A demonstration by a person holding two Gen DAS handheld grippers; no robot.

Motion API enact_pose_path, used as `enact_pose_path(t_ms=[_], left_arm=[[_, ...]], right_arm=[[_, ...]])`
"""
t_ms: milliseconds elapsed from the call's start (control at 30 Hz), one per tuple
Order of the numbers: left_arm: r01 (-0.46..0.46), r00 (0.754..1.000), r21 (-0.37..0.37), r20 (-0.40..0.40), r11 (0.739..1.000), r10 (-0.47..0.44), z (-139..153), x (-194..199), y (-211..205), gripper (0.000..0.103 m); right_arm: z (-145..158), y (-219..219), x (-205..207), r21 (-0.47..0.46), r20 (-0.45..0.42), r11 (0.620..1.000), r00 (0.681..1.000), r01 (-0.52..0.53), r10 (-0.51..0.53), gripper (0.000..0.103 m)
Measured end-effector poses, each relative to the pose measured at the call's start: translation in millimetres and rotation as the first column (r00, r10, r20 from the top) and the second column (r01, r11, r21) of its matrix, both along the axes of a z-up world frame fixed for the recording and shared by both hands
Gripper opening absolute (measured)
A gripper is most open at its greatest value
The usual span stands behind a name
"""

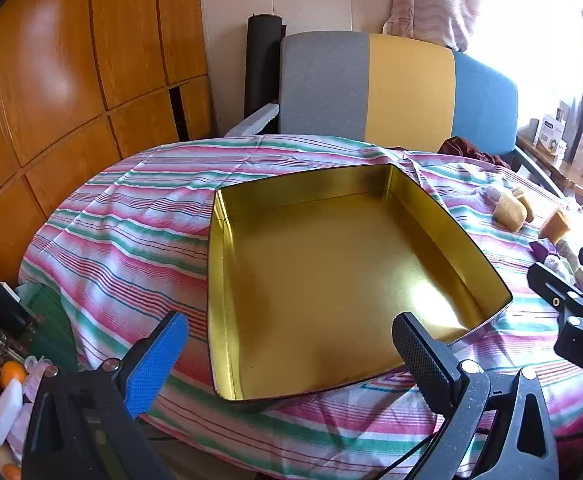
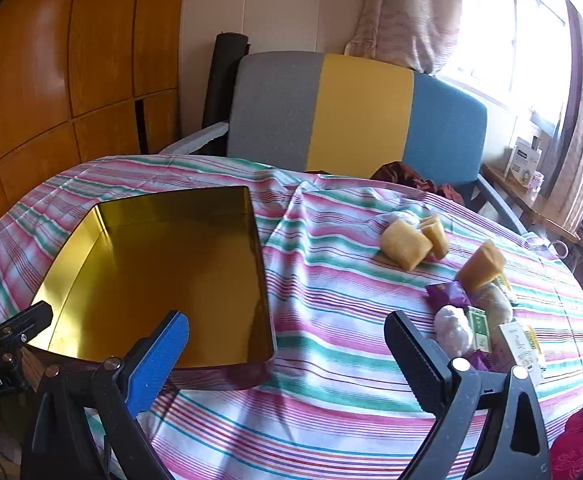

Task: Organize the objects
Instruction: 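Move both tools from the gold tray toward the snacks, then grasp the white plastic-wrapped bun with the left gripper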

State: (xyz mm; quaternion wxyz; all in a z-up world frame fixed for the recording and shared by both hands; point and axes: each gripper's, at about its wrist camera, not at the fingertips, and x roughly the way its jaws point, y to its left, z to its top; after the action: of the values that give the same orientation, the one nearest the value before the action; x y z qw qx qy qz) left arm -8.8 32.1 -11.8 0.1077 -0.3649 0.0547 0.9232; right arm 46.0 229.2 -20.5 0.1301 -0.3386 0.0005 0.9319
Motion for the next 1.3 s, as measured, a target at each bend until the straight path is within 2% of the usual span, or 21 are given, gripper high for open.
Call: enact_pose_path(t_ms=[167,267,433,600,733,800,867,900,1000,1100,1133,1300], left_arm=[[0.025,1.0,-0.001,-0.001,1.0,-0.025,1,-2,9,0.103],[0.047,0.999,-0.016,-0.007,0.999,-0.047,1,-3,15,0.103],[0.08,0.997,-0.014,-0.004,0.997,-0.08,2,-7,25,0.103],[0.115,0.993,-0.008,-0.005,0.993,-0.115,3,-11,37,0.103],[0.159,0.987,-0.003,-0.015,0.987,-0.159,8,-13,52,0.103],[0.187,0.982,-0.008,-0.019,0.982,-0.187,10,-14,63,0.103],[0.217,0.976,-0.014,-0.02,0.976,-0.217,12,-14,77,0.103],[0.229,0.973,-0.016,-0.021,0.973,-0.229,13,-14,82,0.103],[0.28,0.96,-0.02,-0.018,0.96,-0.281,15,-12,103,0.103],[0.344,0.939,-0.025,-0.007,0.939,-0.344,15,-10,133,0.099],[0.364,0.931,-0.022,0.002,0.931,-0.364,14,-11,142,0.098],[0.462,0.885,0.011,0.057,0.887,-0.462,8,-11,195,0.09]], right_arm=[[7,24,7,0.003,-0.008,0.999,0.999,0.037,-0.037,0.1],[11,45,11,-0.028,-0.006,0.998,0.998,0.061,-0.061,0.1],[18,97,26,-0.08,-0.004,0.986,0.989,0.145,-0.146,0.1],[25,156,55,-0.106,-0.005,0.958,0.963,0.267,-0.269,0.1],[20,202,82,-0.127,0.017,0.917,0.925,0.378,-0.379,0.1],[14,225,95,-0.178,0.026,0.882,0.898,0.437,-0.44,0.1],[5,251,108,-0.334,0.041,0.819,0.876,0.466,-0.481,0.1],[-3,264,117,-0.419,0.041,0.773,0.861,0.476,-0.508,0.1],[-15,283,135,-0.558,0.039,0.662,0.813,0.5,-0.581,0.1],[-13,286,145,-0.588,-0.001,0.643,0.794,0.491,-0.608,0.1],[-13,284,145,-0.594,-0.004,0.642,0.797,0.484,-0.604,0.1],[-10,281,138,-0.579,-0.022,0.67,0.813,0.465,-0.582,0.1]])
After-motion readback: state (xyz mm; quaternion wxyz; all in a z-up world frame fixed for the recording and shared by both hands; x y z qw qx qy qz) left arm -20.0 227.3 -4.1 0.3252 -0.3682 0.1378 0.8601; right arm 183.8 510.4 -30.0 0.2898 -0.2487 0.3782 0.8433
